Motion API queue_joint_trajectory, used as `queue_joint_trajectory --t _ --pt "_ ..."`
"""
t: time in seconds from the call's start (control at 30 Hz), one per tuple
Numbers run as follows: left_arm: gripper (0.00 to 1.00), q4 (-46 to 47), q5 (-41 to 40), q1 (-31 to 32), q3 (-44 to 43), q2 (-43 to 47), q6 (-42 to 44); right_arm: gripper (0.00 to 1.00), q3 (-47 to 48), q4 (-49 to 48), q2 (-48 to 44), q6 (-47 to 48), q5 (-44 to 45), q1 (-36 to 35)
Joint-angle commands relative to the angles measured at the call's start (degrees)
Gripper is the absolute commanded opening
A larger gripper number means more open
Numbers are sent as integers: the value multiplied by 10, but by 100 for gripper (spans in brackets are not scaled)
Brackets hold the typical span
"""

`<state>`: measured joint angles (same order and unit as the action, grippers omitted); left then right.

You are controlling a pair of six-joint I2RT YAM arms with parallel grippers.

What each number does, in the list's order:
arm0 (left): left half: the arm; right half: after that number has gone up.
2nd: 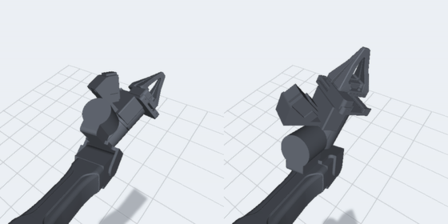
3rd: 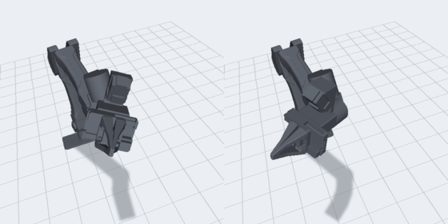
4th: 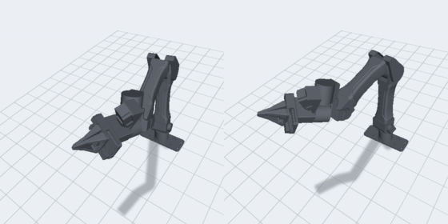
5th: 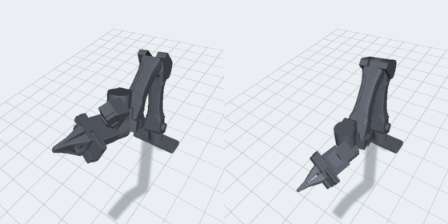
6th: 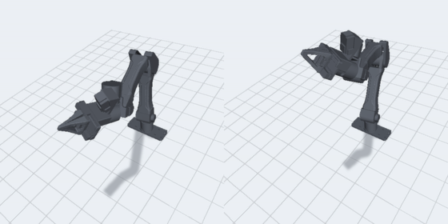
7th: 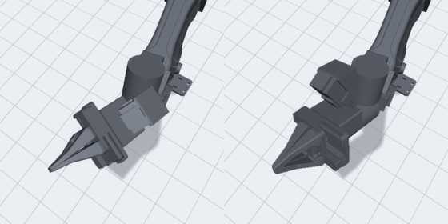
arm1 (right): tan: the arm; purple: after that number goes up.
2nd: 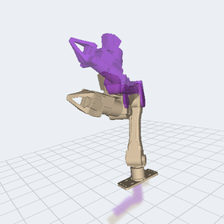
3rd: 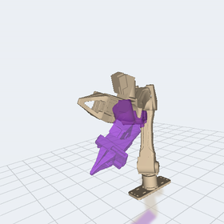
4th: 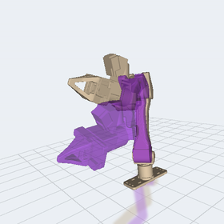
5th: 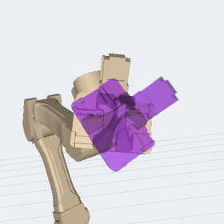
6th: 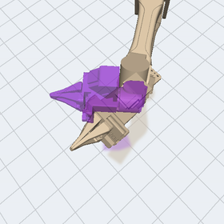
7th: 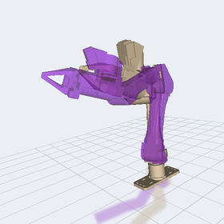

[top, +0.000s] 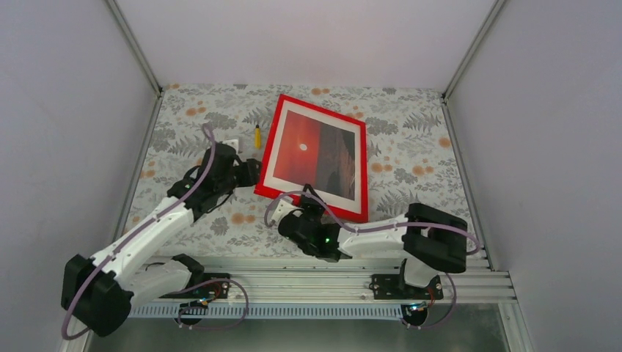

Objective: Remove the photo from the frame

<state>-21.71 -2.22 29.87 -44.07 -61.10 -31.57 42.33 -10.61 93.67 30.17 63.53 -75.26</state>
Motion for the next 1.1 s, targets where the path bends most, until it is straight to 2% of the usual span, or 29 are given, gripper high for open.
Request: queue_joint_trajectory --t 0.0,0.17,0.3,0.47,0.7,0.9,1.07 --pt "69 -15 -56 -8 -5 53 -20 4 1 -49 -59 -31 -7 1" --pt "86 -29 -93 -9 2 124 -30 4 -8 -77 -123 -23 -47 11" --pt "100 -31 -126 -10 26 193 -34 4 -17 -89 -194 -52 -98 29" --pt "100 -15 -133 -10 67 272 -37 4 -31 -107 -263 -108 -157 55" --pt "100 -6 -133 -10 104 329 -37 4 -40 -103 -349 -183 -246 103" --pt "100 12 -122 -10 119 331 -38 4 -35 -59 -429 -285 -354 172" --pt "100 30 -99 -10 124 301 -41 4 -46 -35 -469 -391 -374 217"
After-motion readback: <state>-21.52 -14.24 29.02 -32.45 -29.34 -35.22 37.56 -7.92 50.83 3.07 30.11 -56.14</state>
